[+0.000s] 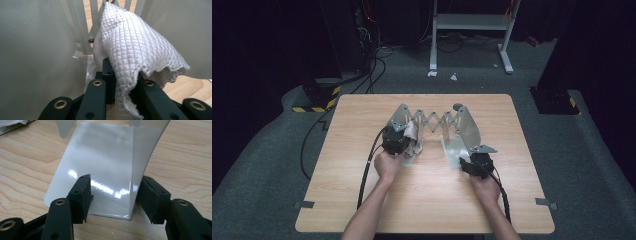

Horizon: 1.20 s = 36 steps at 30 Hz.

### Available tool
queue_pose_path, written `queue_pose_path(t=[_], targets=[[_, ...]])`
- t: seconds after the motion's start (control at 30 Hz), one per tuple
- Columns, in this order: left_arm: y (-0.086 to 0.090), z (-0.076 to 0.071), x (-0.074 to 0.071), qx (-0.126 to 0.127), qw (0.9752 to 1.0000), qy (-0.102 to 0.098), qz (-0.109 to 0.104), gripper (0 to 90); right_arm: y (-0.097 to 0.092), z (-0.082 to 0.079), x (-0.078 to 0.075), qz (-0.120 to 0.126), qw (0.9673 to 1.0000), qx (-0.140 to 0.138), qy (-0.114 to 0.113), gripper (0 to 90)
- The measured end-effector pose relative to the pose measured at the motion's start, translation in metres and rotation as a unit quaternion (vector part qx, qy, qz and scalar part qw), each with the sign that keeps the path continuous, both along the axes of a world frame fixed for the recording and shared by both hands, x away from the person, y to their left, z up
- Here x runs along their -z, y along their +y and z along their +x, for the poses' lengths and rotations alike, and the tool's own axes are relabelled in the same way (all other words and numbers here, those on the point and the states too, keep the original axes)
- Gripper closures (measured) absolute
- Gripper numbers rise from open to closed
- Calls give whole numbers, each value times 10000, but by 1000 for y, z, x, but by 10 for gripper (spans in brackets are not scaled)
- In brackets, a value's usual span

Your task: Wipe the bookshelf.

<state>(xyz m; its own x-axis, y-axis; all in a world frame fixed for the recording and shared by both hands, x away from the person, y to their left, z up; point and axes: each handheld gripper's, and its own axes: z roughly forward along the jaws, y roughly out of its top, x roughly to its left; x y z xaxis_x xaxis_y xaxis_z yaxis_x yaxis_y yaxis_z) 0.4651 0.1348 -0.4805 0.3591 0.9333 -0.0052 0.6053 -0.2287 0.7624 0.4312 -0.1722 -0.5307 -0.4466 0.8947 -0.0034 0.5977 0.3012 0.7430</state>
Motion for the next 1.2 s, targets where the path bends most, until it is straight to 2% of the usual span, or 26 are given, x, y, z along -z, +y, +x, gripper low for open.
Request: queue_pose_path(t=[0.43, 0.53, 0.6, 0.67, 0.7, 0.87, 1.2], targets=[[-7, 13, 27, -4, 9990, 420, 120, 816, 0, 0, 0, 4, 10000, 0, 0, 450], [-6, 17, 36, 31, 9981, 568, 241, 816, 0, 0, 0, 2, 10000, 0, 0, 450], [-7, 18, 36, -20, 9984, 545, 163, 816, 0, 0, 0, 4, 10000, 0, 0, 450], [-6, 19, 35, -17, 9982, 573, 185, 816, 0, 0, 0, 6, 10000, 1, 2, 450], [-6, 20, 35, -52, 9984, 554, 128, 816, 0, 0, 0, 6, 10000, 1, 2, 450], [-6, 20, 31, -78, 9988, 473, 119, 817, 0, 0, 0, 9, 10000, 1, 4, 450], [-5, 21, -2, -28, 9999, 120, 77, 817, 0, 0, 0, 7, 10000, 0, 4, 449]])
